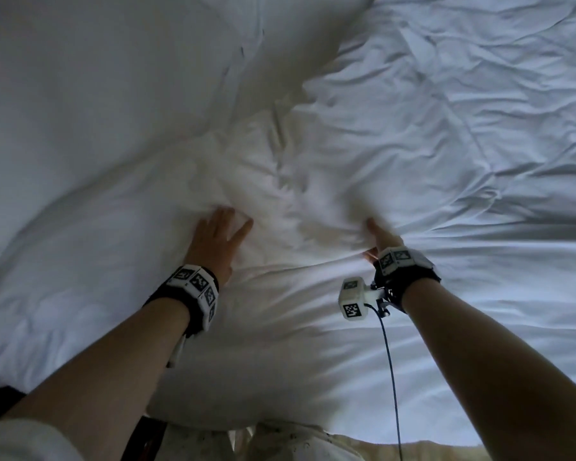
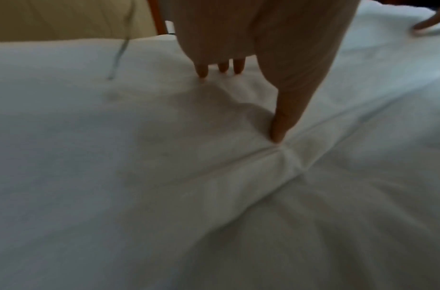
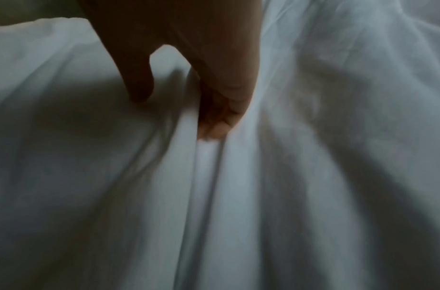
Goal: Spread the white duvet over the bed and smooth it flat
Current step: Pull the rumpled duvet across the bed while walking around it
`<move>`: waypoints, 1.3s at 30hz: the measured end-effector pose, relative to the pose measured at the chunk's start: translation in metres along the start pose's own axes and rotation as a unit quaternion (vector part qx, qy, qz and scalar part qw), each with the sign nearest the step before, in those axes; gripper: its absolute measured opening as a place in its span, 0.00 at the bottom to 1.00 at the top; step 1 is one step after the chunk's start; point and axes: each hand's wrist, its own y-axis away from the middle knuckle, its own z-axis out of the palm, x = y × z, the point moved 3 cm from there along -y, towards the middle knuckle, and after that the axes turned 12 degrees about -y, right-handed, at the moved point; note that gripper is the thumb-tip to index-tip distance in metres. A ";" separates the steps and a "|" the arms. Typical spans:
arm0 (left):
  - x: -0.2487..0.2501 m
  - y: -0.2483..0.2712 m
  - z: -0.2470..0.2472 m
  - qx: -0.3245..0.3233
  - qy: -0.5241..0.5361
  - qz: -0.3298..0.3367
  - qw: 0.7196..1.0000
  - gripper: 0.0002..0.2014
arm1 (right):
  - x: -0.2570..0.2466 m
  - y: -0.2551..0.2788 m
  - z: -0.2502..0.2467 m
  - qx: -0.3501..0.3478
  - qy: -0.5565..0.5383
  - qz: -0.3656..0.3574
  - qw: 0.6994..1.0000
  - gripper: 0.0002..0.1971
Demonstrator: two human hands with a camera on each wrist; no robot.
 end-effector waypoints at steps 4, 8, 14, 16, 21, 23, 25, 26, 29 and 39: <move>-0.006 -0.009 -0.011 0.049 -0.016 0.026 0.998 0.41 | -0.017 -0.006 0.000 0.003 -0.025 -0.012 1.000 0.16; -0.017 -0.019 -0.040 0.035 0.052 0.018 0.998 0.20 | -0.023 -0.004 -0.004 0.009 -0.056 0.002 0.998 0.08; -0.083 -0.041 -0.127 0.107 0.163 -0.036 0.980 0.13 | -0.110 0.045 0.014 -0.015 -0.074 -0.078 0.994 0.12; -0.123 -0.039 -0.171 0.149 0.202 -0.078 0.965 0.12 | -0.164 0.079 0.038 -0.020 -0.105 -0.137 0.985 0.14; -0.250 -0.017 -0.267 0.239 0.283 -0.188 0.910 0.09 | -0.302 0.189 0.118 -0.093 -0.175 -0.337 0.920 0.19; -0.300 -0.007 -0.280 0.258 0.336 -0.242 0.873 0.10 | -0.336 0.229 0.152 -0.150 -0.168 -0.417 0.880 0.19; -0.341 0.005 -0.273 0.239 0.352 -0.310 0.851 0.13 | -0.346 0.266 0.189 -0.197 -0.104 -0.462 0.858 0.13; -0.358 0.010 -0.265 0.221 0.347 -0.338 0.847 0.15 | -0.346 0.282 0.205 -0.219 -0.074 -0.478 0.848 0.16; -0.386 0.016 -0.238 0.162 0.334 -0.374 0.850 0.20 | -0.320 0.299 0.243 -0.289 0.020 -0.449 0.845 0.20; -0.348 0.014 -0.195 0.070 0.313 -0.311 0.895 0.20 | -0.236 0.244 0.218 -0.213 0.110 -0.272 0.932 0.09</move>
